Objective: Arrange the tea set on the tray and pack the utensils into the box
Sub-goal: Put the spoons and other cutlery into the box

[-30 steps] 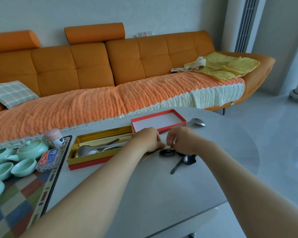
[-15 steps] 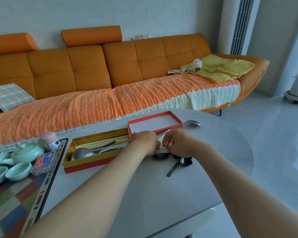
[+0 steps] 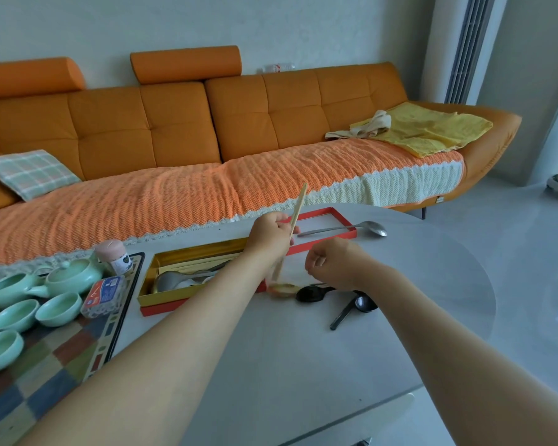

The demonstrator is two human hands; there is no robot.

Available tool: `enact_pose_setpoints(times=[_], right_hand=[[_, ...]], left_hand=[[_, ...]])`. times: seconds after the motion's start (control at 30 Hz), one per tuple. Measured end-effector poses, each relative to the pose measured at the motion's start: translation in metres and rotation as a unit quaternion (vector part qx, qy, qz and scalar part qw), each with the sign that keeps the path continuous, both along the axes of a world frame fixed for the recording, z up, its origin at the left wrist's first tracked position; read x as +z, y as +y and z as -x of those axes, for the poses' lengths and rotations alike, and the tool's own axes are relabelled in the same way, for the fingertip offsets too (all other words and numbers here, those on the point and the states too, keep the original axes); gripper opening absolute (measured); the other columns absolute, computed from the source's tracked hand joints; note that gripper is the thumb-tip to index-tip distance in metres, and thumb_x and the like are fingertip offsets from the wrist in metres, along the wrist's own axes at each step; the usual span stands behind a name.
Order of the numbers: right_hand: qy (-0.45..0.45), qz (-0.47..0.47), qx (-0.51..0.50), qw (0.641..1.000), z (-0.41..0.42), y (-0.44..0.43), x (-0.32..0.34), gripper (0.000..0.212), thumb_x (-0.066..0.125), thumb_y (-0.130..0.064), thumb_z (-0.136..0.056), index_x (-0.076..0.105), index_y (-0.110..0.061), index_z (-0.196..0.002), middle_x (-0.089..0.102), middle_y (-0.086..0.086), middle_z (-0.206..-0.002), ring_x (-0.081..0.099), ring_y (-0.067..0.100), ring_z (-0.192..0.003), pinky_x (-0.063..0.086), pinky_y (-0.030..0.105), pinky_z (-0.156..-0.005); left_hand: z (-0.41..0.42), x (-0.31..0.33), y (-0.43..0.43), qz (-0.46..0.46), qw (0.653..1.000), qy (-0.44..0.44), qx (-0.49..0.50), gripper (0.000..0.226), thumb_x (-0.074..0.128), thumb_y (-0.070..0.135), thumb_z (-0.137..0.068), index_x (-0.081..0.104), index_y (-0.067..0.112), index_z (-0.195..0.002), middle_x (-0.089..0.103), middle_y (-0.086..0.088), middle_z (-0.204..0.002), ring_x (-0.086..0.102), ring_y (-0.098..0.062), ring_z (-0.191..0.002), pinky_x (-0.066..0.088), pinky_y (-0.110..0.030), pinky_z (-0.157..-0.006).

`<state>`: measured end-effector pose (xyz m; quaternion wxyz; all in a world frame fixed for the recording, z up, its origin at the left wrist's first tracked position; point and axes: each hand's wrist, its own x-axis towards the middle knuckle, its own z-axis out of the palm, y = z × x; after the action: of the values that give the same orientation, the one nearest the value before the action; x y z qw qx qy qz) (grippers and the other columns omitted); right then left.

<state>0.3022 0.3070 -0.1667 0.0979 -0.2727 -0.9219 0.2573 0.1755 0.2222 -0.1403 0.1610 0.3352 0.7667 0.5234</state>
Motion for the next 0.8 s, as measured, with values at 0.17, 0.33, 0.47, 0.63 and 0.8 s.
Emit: enact_pose_setpoints(times=[0.17,0.33,0.47,0.63,0.8], right_hand=[[0.174,0.162,-0.024,0.971,0.027,-0.016,0.014,0.013,0.058,-0.024,-0.093,0.071,-0.023,-0.095,0.075,-0.005,-0.087,0.071,0.018,-0.082,0.058,0.035,-0.077],[0.201,0.131,-0.006,0.971,0.062,-0.038,0.020,0.012,0.059,-0.020,-0.097,0.072,-0.019,-0.096,0.073,-0.001,-0.079,0.065,0.014,-0.063,0.049,0.028,-0.055],[0.169,0.039,-0.016,0.985,0.096,-0.056,0.019,0.021,0.050,-0.013,-0.099,0.070,-0.021,-0.099,0.064,-0.002,-0.084,0.054,0.012,-0.063,0.038,0.021,-0.050],[0.120,-0.061,0.001,0.991,0.130,-0.071,0.014,0.039,0.041,0.000,-0.095,0.071,-0.018,-0.111,0.059,0.001,-0.108,0.057,0.019,-0.086,0.046,0.025,-0.066],[0.084,-0.097,-0.023,0.991,0.148,-0.071,0.003,0.042,0.048,0.000,-0.089,0.074,-0.030,-0.103,0.069,-0.002,-0.100,0.063,0.019,-0.082,0.059,0.037,-0.073]], left_hand=[[0.015,0.011,-0.026,-0.102,0.982,-0.161,-0.001,0.016,0.052,-0.001,-0.098,0.066,0.006,-0.095,0.069,-0.011,-0.092,0.071,-0.022,-0.082,0.061,-0.035,-0.076],[0.042,0.017,-0.060,-0.105,0.984,-0.131,0.061,0.010,0.060,0.006,-0.095,0.067,0.008,-0.088,0.073,-0.009,-0.090,0.073,-0.020,-0.081,0.060,-0.033,-0.074],[0.075,0.011,-0.104,0.058,0.984,0.114,0.122,0.044,0.053,0.036,-0.095,0.066,0.004,-0.068,0.069,-0.010,-0.064,0.063,-0.023,-0.050,0.052,-0.031,-0.053],[0.106,-0.007,-0.139,0.091,0.925,0.358,0.088,0.018,0.052,0.023,-0.095,0.068,0.022,-0.090,0.063,0.004,-0.091,0.056,-0.016,-0.090,0.040,-0.027,-0.067],[0.128,-0.033,-0.146,0.248,0.894,0.370,-0.050,0.042,0.039,0.040,-0.102,0.052,0.028,-0.140,0.047,0.004,-0.145,0.036,-0.020,-0.134,0.031,-0.039,-0.109]])
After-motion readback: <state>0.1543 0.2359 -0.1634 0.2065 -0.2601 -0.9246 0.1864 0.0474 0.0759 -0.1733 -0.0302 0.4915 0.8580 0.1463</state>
